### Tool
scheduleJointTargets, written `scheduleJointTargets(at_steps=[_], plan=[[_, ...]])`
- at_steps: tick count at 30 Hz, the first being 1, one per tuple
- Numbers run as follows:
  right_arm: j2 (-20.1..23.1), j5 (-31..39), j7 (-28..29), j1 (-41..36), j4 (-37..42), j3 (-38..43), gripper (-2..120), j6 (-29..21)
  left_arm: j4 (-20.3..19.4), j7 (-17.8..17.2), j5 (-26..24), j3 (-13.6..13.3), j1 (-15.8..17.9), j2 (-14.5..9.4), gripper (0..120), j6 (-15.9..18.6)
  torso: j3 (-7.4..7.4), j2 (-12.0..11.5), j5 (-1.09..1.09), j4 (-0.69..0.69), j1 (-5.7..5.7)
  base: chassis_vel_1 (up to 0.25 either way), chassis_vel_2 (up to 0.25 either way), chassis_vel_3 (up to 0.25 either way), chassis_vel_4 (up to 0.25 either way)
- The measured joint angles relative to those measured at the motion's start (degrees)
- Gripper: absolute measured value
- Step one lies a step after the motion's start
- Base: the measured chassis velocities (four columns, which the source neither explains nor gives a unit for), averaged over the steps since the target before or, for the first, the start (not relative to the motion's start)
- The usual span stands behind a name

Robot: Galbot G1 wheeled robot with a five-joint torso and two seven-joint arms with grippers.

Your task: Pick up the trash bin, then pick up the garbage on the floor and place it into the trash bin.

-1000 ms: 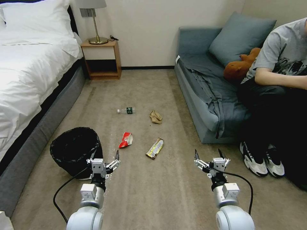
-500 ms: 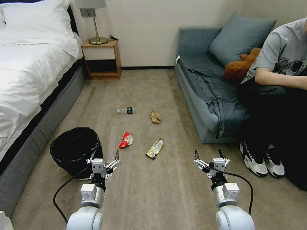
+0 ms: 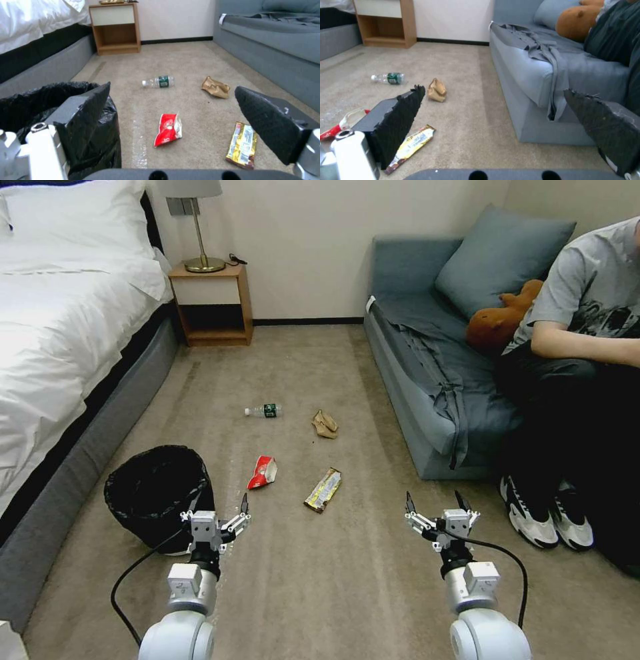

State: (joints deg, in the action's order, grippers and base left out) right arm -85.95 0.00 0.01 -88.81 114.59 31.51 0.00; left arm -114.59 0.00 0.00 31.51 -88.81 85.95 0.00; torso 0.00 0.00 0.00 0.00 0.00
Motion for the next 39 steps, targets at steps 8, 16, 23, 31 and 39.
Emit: scheduleJointTargets(at_steps=[8, 16, 23, 31, 39], plan=[[0.0, 0.2, 0.0, -0.2, 0.1, 0.2, 100, 0.0, 0.0, -0.1, -0.3, 0.0, 0.3, -0.3, 100, 0.3, 0.00, 0.0, 0.00, 0.01, 0.00, 0.000, 0.000, 0.000, 0.000], [1.5, 10.0, -1.5, -12.9, 4.4, 8.2, 100, -4.6, 4.6, -3.4, -9.4, 1.9, 7.6, -8.3, 100, 12.5, 0.00, 0.0, 0.00, -0.01, 0.00, 0.000, 0.000, 0.000, 0.000], [2.6, 16.8, -2.9, -21.0, 7.4, 13.6, 100, -7.5, 7.9, -5.7, -16.6, 3.4, 13.3, -14.8, 100, 21.9, 0.00, 0.0, 0.01, -0.02, 0.00, 0.000, 0.000, 0.000, 0.000], [6.6, 20.7, -5.4, -20.9, 10.9, 16.0, 100, -6.8, 4.0, -2.2, -17.6, 3.1, 14.6, -17.9, 100, 22.8, 0.00, 0.0, 0.00, 0.00, 0.00, 0.000, 0.000, 0.000, 0.000], [6.7, 20.5, -5.3, -20.2, 9.7, 15.2, 100, -6.0, 5.4, -2.0, -15.2, 2.9, 14.0, -17.2, 100, 22.0, 0.00, 0.0, -0.01, 0.00, 0.00, 0.000, 0.000, 0.000, 0.000]])
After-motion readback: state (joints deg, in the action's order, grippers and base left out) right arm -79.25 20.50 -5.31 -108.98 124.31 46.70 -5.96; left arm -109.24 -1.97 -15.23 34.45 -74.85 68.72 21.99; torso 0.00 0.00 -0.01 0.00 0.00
